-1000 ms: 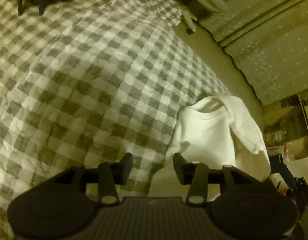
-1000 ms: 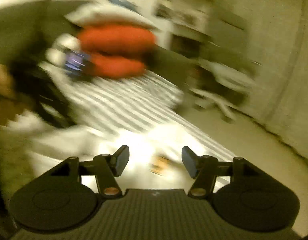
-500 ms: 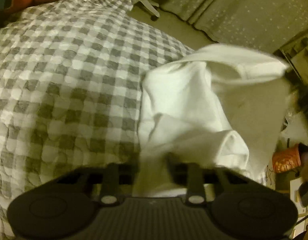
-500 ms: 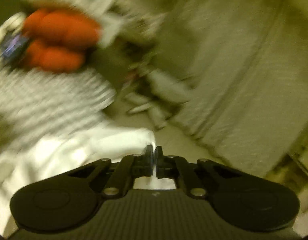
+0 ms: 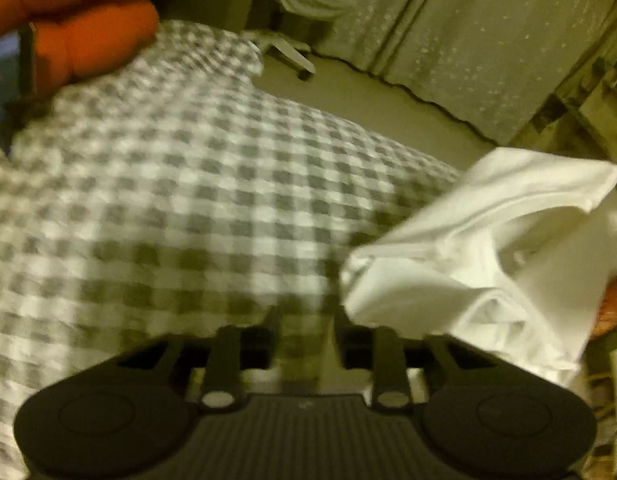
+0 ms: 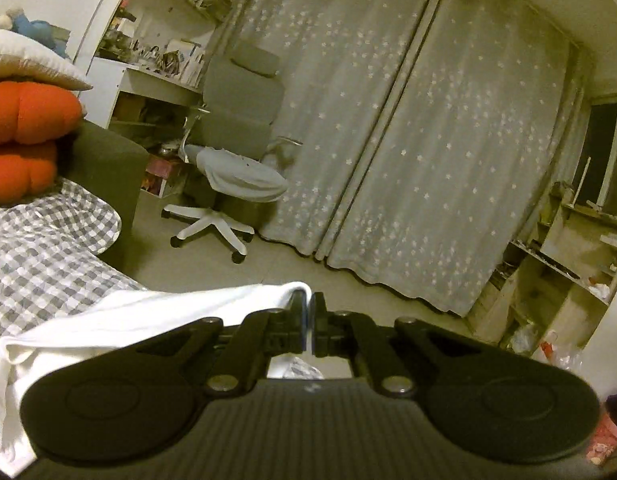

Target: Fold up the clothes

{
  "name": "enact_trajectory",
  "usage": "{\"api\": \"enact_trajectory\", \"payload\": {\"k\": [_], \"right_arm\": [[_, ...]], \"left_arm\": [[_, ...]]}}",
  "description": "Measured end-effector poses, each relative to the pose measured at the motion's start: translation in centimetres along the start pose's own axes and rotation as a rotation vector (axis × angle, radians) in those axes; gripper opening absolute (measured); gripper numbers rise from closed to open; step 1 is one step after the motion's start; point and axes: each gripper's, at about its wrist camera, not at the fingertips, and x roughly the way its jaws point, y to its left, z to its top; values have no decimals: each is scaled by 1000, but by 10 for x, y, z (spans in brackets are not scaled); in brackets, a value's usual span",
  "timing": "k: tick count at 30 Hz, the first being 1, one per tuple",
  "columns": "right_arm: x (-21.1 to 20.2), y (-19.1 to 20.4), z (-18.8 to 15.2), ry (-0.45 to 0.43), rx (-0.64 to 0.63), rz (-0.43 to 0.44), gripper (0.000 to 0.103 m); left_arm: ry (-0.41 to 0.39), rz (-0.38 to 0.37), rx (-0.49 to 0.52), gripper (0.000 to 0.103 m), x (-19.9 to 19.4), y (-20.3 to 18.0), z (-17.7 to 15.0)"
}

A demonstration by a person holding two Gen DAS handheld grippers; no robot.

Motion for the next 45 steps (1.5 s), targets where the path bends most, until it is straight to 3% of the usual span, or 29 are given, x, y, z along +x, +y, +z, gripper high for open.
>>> {"api": "enact_trajectory", "payload": {"k": [3, 7, 10, 15, 16, 17, 18, 21, 24, 29, 32, 37, 41, 45], "right_arm": [[-4, -10, 0, -11, 60, -61, 0], [-3, -26, -3, 21, 144, -90, 0], [-2, -27, -7, 47, 149, -81, 0], [-14, -27, -4, 11, 149, -86, 0], [-15, -25, -4, 8, 140, -80, 0], [-15, -23, -4, 6, 130, -74, 0], [-15, -21, -4, 6, 117, -73, 0], [-14, -20, -7, 2, 91, -78, 0], [-15, -24, -8, -5, 94, -79, 0], [-19, -25, -8, -24, 69, -77, 0], [-23, -23, -6, -45, 49, -85, 0], [-37, -18, -2, -121, 9, -86, 0], [-49, -17, 4, -181, -35, -106, 0], [-61, -22, 8, -252, -45, -120, 0]], "left_arm": [[4, 1, 19, 59, 8, -7, -8], [11, -56, 42, 66, 16, -19, -13], [-23, -84, 74, 68, 20, -30, -16], [-35, -104, 124, 71, 35, -45, -20], [-43, -89, 131, 71, 38, -47, -20], [-52, -71, 139, 50, 40, -50, -21], [-60, -54, 147, 4, 43, -52, -21], [-83, -14, 147, 2, 32, -51, -16], [-168, 69, 150, 2, 9, -41, -3], [-377, 364, 151, 2, -35, -22, 11], [-449, 434, 87, 1, -54, -10, 22], [-551, 462, -11, 1, -81, 7, 35], [-636, 496, -14, 1, -98, 2, 31], [-715, 479, -33, 1, -111, -2, 27]]}}
